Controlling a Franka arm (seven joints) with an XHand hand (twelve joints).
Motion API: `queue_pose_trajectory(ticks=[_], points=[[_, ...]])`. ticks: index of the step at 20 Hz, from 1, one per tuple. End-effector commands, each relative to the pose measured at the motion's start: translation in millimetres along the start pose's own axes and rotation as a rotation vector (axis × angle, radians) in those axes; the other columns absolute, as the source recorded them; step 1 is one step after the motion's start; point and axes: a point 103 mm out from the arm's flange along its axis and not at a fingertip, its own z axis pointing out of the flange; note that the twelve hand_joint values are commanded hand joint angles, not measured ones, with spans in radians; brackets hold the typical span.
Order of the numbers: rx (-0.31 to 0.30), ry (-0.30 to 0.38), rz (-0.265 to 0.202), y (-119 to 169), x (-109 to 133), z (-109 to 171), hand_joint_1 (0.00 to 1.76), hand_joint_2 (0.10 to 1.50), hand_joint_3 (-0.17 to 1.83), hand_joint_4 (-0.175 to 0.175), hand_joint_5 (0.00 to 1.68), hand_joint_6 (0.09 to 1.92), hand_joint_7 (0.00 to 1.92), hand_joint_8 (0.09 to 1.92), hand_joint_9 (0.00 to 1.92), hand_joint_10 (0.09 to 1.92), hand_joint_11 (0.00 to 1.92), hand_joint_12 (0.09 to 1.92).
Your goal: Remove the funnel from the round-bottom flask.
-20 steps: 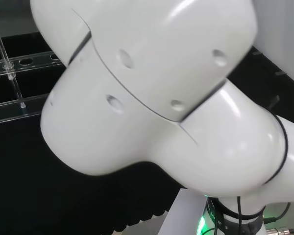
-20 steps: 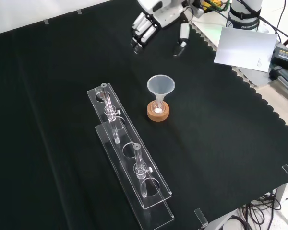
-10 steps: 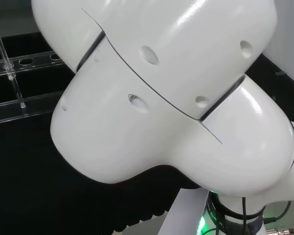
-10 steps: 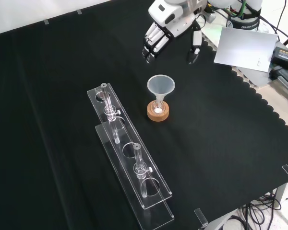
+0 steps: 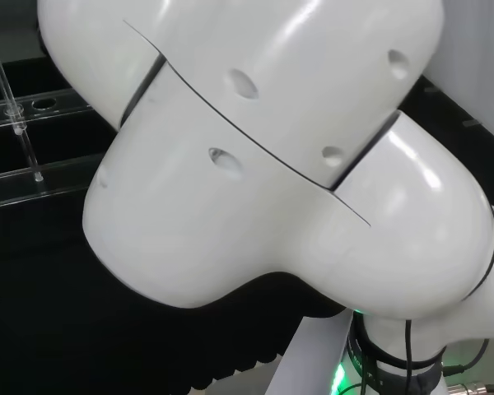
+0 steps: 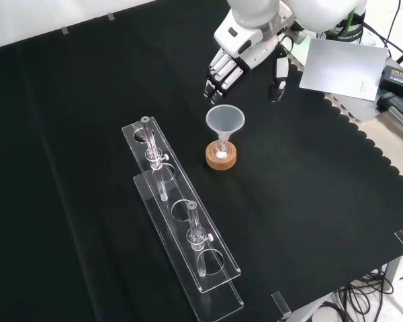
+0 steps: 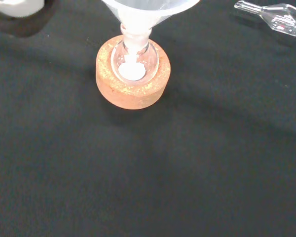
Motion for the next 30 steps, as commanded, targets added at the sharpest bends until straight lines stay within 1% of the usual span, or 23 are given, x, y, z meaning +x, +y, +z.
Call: queue_pose_trajectory(ticks=[1, 7, 10, 13, 15, 22, 25, 30], points=[[0.006, -0.022, -0.005, 12.4, 9.5, 4.8, 0.68, 0.63, 0.32, -0.052, 0.04, 0.09, 0.00, 0.27, 0.08, 0.84, 0.39, 1.46], [0.022, -0.039, -0.008, 24.7, 12.3, 13.6, 0.69, 0.63, 0.32, -0.051, 0.03, 0.09, 0.00, 0.26, 0.07, 0.85, 0.39, 1.46], [0.018, -0.041, -0.009, 26.0, 10.5, 14.8, 0.69, 0.63, 0.32, -0.051, 0.03, 0.09, 0.00, 0.25, 0.06, 0.85, 0.39, 1.46], [0.032, -0.047, -0.010, 32.1, 12.2, 17.3, 0.69, 0.63, 0.31, -0.051, 0.03, 0.09, 0.00, 0.25, 0.06, 0.86, 0.39, 1.46], [0.027, -0.040, -0.012, 33.2, 10.6, 18.5, 0.69, 0.64, 0.31, -0.051, 0.03, 0.09, 0.00, 0.25, 0.06, 0.86, 0.39, 1.46], [0.041, -0.044, -0.016, 45.3, 15.3, 26.5, 0.69, 0.64, 0.31, -0.051, 0.03, 0.09, 0.00, 0.24, 0.05, 0.86, 0.39, 1.46], [0.034, -0.041, -0.018, 45.6, 12.9, 27.2, 0.69, 0.64, 0.31, -0.051, 0.03, 0.09, 0.00, 0.24, 0.05, 0.86, 0.39, 1.46], [0.039, -0.041, -0.015, 50.0, 13.2, 28.4, 0.70, 0.64, 0.31, -0.051, 0.03, 0.09, 0.00, 0.24, 0.05, 0.87, 0.39, 1.46]])
